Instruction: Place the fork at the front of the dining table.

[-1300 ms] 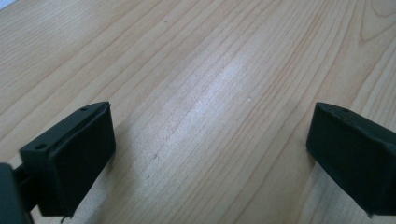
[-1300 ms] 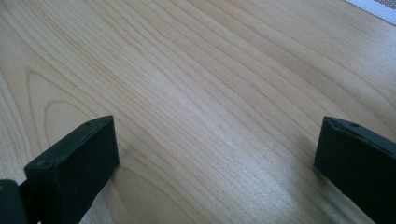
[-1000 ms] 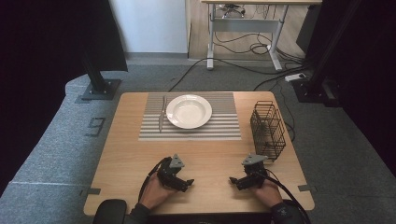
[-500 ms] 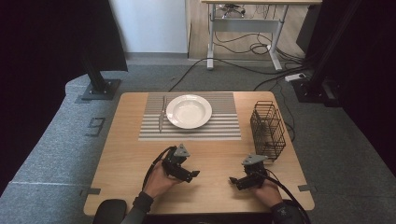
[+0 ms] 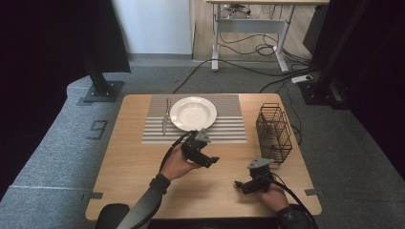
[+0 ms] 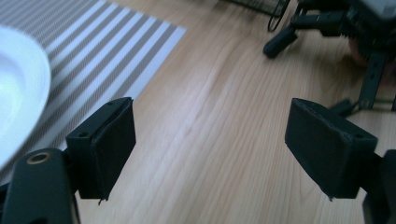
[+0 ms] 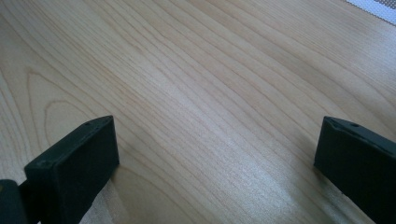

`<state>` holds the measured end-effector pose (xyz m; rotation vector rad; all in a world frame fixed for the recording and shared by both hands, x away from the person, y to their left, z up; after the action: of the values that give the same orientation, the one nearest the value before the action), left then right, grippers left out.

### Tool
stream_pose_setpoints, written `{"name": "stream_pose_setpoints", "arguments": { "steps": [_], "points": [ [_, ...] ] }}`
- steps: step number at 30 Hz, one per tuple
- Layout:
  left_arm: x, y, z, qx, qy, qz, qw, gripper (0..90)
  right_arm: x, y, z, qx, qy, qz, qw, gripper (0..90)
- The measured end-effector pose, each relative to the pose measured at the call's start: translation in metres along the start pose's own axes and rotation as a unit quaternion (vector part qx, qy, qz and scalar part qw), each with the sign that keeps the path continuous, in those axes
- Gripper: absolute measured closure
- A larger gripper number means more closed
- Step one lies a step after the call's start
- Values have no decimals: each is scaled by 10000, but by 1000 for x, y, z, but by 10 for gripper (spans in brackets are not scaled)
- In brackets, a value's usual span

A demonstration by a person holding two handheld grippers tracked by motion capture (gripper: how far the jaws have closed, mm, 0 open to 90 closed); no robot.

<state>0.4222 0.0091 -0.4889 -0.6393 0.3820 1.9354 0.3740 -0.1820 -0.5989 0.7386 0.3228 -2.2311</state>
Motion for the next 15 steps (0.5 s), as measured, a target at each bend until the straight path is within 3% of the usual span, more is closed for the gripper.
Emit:
{"name": "stream_pose_setpoints", "arguments": {
  "steps": [7,8,9,15],
  "points": [
    [-49,2,-14,94,47,-308,9995,212,0,0,0,10,10,-13,10000,0],
    [-62,2,-19,150,62,-370,9992,222,0,0,0,9,9,-15,10000,0],
    [-62,2,-19,150,62,-370,9992,233,0,0,0,9,9,-15,10000,0],
    [-97,0,-31,164,141,-487,9986,271,0,0,0,11,21,9,10000,0]
  ]
}}
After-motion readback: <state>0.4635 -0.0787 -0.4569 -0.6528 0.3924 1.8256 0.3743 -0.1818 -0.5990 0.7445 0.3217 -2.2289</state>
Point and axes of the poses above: each handheld gripper's, and its own axes: z roughly backward along the jaws, x roughly out of its underside, y roughly to its right, the point moved 6 cm from there along -z, roughly forward along the jaws, and after that the axes turned 9 degrees about -y, right-handed, at the moved point
